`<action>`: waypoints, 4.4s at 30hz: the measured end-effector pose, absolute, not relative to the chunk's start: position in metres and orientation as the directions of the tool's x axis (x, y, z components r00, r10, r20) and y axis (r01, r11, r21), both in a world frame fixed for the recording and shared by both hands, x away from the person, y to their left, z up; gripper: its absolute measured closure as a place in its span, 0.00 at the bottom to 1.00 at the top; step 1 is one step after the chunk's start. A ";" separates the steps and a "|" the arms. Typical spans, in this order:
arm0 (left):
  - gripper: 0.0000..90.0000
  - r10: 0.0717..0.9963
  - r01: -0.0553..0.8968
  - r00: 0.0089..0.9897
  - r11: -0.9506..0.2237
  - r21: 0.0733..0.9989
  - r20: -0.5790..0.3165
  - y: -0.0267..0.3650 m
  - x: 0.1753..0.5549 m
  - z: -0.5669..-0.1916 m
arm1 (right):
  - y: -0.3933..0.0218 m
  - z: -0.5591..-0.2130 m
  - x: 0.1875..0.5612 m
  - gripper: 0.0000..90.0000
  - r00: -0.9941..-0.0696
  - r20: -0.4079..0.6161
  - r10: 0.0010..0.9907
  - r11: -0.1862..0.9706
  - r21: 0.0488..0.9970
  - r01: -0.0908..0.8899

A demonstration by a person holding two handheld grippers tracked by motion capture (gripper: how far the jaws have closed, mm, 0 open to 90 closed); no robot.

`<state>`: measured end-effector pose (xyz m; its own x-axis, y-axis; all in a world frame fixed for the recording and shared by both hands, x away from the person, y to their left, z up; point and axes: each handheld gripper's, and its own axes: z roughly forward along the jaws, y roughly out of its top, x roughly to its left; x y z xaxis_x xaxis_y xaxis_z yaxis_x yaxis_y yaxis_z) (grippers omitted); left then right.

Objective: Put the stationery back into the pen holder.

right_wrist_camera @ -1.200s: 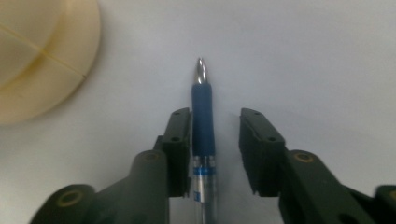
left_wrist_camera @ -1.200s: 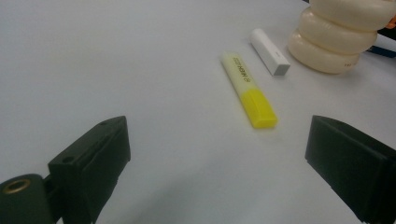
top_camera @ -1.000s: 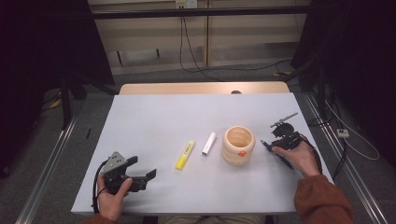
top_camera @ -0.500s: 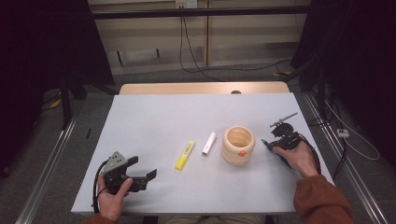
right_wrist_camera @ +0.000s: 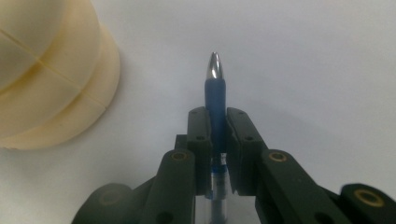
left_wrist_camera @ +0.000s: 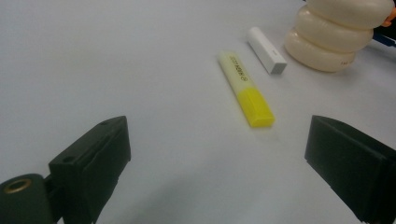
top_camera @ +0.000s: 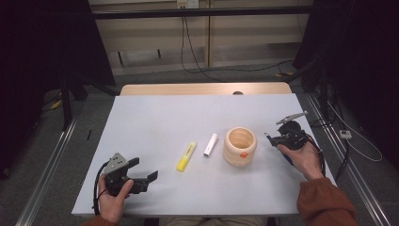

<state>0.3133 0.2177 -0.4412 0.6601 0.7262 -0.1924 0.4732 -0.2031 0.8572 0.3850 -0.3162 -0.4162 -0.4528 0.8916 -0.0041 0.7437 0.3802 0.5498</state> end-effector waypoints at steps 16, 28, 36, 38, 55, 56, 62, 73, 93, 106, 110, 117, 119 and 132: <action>0.07 0.729 0.472 0.657 -0.200 0.859 -0.191 0.218 0.313 -0.441 | -0.320 -0.398 0.376 0.90 -0.441 0.006 0.897 0.312 0.700 0.643; 0.08 0.727 0.474 0.659 -0.206 0.856 -0.190 0.218 0.313 -0.441 | -0.316 -0.382 0.369 0.90 -0.483 0.061 0.874 0.250 0.796 0.552; 0.08 0.727 0.470 0.662 -0.211 0.857 -0.184 0.217 0.313 -0.441 | -0.312 -0.372 0.363 0.90 -0.498 0.058 0.866 0.220 0.849 0.481; 0.08 0.726 0.471 0.662 -0.210 0.857 -0.186 0.217 0.313 -0.441 | -0.311 -0.370 0.362 0.90 -0.503 0.053 0.863 0.213 0.863 0.458; 0.08 0.725 0.474 0.662 -0.209 0.855 -0.189 0.217 0.314 -0.442 | -0.297 -0.350 0.349 0.90 -0.583 0.016 0.812 0.166 0.952 0.258; 0.08 0.727 0.476 0.660 -0.208 0.855 -0.190 0.217 0.314 -0.442 | -0.296 -0.350 0.349 0.90 -0.584 0.019 0.812 0.160 0.954 0.253; 0.08 0.728 0.475 0.660 -0.213 0.854 -0.186 0.216 0.314 -0.442 | -0.291 -0.347 0.351 0.90 -0.600 0.056 0.798 0.119 0.961 0.248; 0.08 0.730 0.475 0.657 -0.209 0.855 -0.187 0.217 0.314 -0.442 | -0.276 -0.333 0.361 0.90 -0.597 0.099 0.796 0.073 0.964 0.257; 0.07 0.741 0.476 0.645 -0.199 0.856 -0.186 0.218 0.314 -0.442 | -0.235 -0.346 0.381 0.90 -0.670 0.096 0.736 0.082 0.970 0.230; 0.07 0.741 0.475 0.648 -0.208 0.855 -0.180 0.218 0.314 -0.442 | -0.231 -0.370 0.384 0.90 -0.654 0.100 0.750 0.105 0.958 0.267; 0.07 0.738 0.476 0.650 -0.210 0.854 -0.180 0.218 0.314 -0.442 | -0.232 -0.375 0.384 0.90 -0.642 0.098 0.761 0.104 0.958 0.269; 0.07 0.739 0.478 0.648 -0.205 0.854 -0.185 0.218 0.314 -0.442 | -0.230 -0.384 0.386 0.90 -0.636 0.103 0.765 0.106 0.954 0.282; 0.07 0.738 0.476 0.648 -0.202 0.856 -0.186 0.218 0.314 -0.442 | -0.230 -0.387 0.386 0.90 -0.634 0.100 0.767 0.115 0.950 0.290; 0.07 0.731 0.476 0.656 -0.211 0.854 -0.185 0.217 0.314 -0.442 | -0.237 -0.397 0.380 0.89 -0.615 0.113 0.781 0.119 0.939 0.324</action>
<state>0.3142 0.2172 -0.4421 0.6565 0.7314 -0.1848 0.4756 -0.2111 0.8540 0.3801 -0.2370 -0.3968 -0.6145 0.7807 0.1133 0.3241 0.1190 0.9385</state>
